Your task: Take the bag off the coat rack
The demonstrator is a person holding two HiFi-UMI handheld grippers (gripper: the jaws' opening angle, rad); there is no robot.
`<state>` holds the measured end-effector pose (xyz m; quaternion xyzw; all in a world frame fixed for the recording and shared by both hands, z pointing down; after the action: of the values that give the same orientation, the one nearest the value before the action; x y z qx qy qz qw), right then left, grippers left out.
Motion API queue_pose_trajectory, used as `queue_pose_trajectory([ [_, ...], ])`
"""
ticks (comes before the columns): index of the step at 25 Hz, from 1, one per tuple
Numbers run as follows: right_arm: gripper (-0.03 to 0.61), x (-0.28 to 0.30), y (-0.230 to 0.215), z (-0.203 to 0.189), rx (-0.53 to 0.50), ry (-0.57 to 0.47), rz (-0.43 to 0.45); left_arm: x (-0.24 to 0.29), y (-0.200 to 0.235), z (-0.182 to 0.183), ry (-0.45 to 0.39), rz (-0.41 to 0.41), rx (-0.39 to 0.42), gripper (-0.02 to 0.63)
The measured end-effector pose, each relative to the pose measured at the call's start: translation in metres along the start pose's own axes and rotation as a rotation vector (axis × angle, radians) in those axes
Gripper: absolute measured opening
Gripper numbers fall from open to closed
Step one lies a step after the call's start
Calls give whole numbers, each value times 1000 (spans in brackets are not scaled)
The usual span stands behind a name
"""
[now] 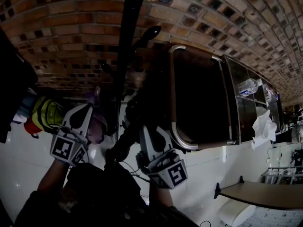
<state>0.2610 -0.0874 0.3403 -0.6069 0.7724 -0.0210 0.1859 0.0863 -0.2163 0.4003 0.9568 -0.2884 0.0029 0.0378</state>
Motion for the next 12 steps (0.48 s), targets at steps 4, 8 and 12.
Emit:
queue_pose_trajectory([
  [4,48,-18,25,4,-11,-27,-22,-28,-6,10,-35,-15,-8,40],
  [8,48,-38,62,8,-40,-36,-38,-70,-13,16,-55,-42,-3,40],
  [12,48,-57,107,13,-49,-46,-54,-119,-16,20,-65,-58,9,40],
])
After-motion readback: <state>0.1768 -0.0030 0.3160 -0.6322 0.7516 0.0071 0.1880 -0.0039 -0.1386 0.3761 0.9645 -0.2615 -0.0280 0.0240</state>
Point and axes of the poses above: the fingertips, and each gripper's own axes: x forward along the fingers, y to its left, z out of its top, the point moved 5 cm from there along -x, backward along the fingers, and after that the axes turned 2 degrees about -y, right-handed, at the moved point
